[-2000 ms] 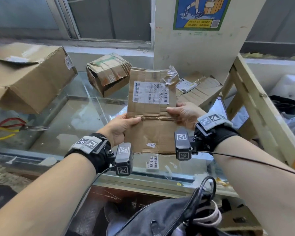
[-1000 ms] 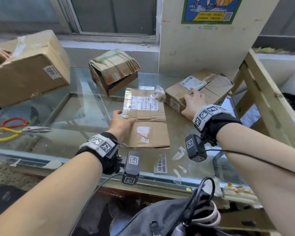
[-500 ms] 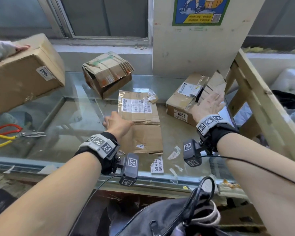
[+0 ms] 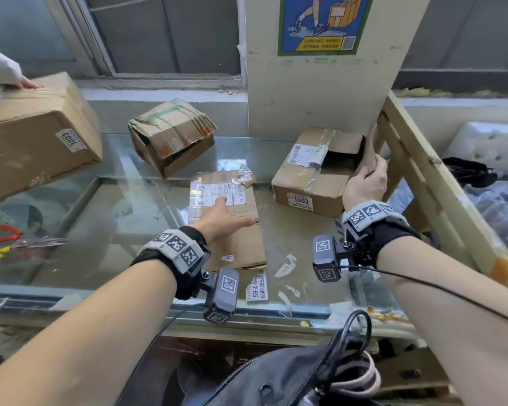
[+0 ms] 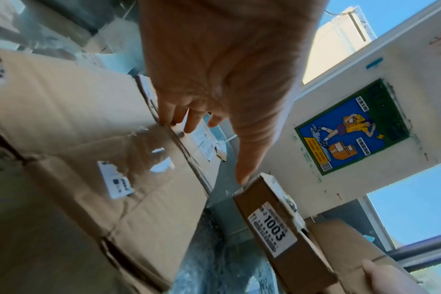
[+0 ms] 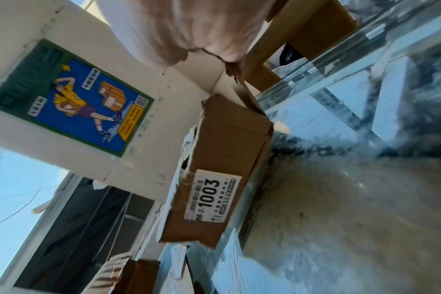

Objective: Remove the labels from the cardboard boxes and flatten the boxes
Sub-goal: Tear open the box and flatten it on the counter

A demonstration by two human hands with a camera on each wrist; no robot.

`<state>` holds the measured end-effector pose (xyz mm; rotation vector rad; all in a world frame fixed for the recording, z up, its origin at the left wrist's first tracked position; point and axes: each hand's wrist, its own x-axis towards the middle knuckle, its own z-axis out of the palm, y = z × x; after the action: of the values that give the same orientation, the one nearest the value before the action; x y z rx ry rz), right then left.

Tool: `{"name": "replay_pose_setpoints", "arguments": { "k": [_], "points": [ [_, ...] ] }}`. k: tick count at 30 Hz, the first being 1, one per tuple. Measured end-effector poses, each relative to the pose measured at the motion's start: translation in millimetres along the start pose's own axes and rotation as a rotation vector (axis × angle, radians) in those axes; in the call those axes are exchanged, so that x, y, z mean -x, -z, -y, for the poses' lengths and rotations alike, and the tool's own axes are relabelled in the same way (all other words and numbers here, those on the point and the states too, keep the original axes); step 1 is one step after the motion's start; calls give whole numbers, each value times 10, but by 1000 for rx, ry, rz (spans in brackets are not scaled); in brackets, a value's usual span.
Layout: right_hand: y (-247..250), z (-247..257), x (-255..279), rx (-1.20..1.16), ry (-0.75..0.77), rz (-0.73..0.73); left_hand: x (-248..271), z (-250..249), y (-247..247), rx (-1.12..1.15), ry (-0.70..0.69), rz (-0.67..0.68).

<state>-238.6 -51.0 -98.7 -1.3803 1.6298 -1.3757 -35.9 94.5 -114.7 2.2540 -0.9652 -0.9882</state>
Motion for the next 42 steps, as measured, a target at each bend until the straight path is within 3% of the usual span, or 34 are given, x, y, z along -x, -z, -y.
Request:
{"name": "replay_pose_setpoints", "arguments": {
  "k": [6, 10, 13, 21, 25, 27, 29, 31, 33, 35, 39, 42],
  "points": [
    [-3, 180, -4, -168, 87, 113, 26, -249, 18, 381, -30, 51],
    [-19, 309, 26, -317, 68, 262, 69, -387, 15, 775, 13, 127],
    [-5, 363, 6, -364, 39, 324, 75, -383, 8, 889, 39, 133],
    [70, 324, -39, -564, -462, 162, 111, -237, 33, 1029, 61, 162],
    [36, 252, 13, -613, -508, 222, 162, -234, 2, 1053, 104, 124],
    [-6, 201, 19, -436, -438, 295, 173, -217, -36, 1089, 115, 58],
    [-18, 214, 47, -203, -275, 289, 142, -171, -76, 1134, 113, -21],
    [-21, 292, 123, -56, -4, 242, 143, -144, -90, 1187, 124, -48],
    [-4, 423, 229, -9, 359, 191, 159, -140, -84, 1252, 142, -57],
    [-12, 537, 341, -19, 558, 311, 180, -136, -76, 1293, 149, -65],
    [-129, 577, 515, 126, 445, 784, 226, -119, -89, 1305, 96, -25],
    [-214, 514, 601, 175, 321, 850, 261, -83, -141, 1224, 19, 16]
  ]
}}
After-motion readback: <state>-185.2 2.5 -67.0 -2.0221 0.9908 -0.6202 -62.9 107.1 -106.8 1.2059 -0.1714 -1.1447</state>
